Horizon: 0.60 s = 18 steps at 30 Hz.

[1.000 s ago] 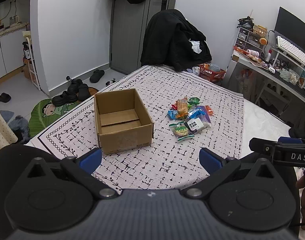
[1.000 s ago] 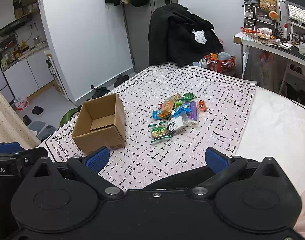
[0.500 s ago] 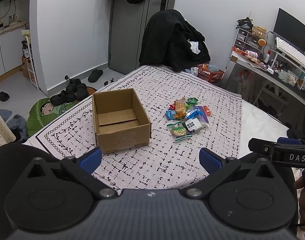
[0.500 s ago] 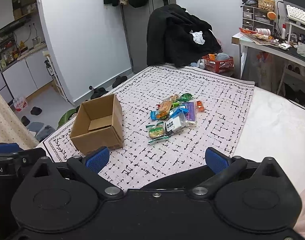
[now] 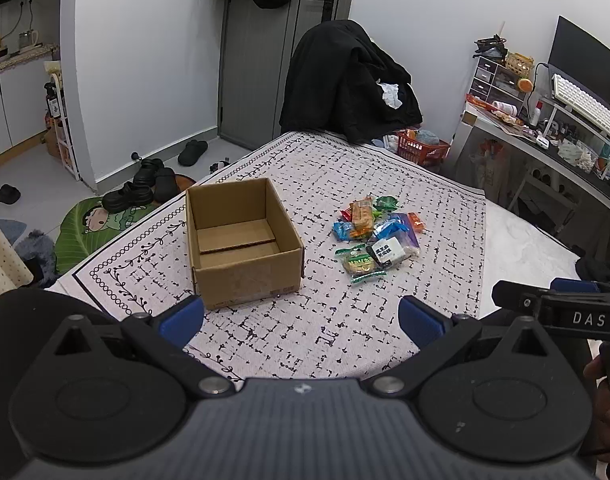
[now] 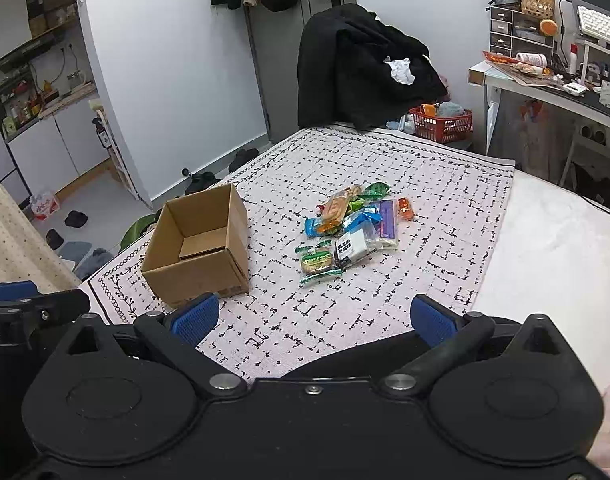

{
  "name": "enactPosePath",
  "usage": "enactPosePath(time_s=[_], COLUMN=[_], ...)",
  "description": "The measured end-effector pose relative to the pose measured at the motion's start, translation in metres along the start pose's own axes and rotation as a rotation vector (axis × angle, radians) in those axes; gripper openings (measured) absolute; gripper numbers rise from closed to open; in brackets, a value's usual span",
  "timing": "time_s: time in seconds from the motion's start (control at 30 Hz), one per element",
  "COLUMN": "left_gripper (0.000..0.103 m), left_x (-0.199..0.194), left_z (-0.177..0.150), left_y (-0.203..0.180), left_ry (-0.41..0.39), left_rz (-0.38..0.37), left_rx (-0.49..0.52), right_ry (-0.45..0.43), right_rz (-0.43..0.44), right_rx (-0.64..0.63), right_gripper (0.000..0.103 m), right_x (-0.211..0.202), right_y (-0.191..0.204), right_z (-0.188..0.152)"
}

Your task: Organize snacks

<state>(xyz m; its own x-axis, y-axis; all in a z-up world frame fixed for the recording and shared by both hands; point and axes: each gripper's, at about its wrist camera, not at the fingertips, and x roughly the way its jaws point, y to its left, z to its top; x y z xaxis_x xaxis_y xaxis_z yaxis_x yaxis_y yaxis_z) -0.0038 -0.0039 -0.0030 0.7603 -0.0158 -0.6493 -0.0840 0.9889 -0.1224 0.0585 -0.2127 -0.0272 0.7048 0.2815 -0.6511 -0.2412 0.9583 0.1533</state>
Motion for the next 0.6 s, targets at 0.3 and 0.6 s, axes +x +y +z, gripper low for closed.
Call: enactPosePath(time_s=[0.3, 0.6], left_gripper=[0.103, 0.103], left_x=[0.012, 0.033], left_z=[0.006, 0.012], left_y=[0.003, -0.002], left_ry=[0.016, 0.038], left_rz=[-0.001, 0.003], left_rx=[-0.017, -0.029], right_ry=[0.018, 0.009], right_rz=[-0.006, 0.008], right_rx=[0.012, 0.044], right_gripper=[0.103, 0.103], right_x=[0.016, 0.030], right_y=[-0.008, -0.021], right_z=[0.003, 0.011])
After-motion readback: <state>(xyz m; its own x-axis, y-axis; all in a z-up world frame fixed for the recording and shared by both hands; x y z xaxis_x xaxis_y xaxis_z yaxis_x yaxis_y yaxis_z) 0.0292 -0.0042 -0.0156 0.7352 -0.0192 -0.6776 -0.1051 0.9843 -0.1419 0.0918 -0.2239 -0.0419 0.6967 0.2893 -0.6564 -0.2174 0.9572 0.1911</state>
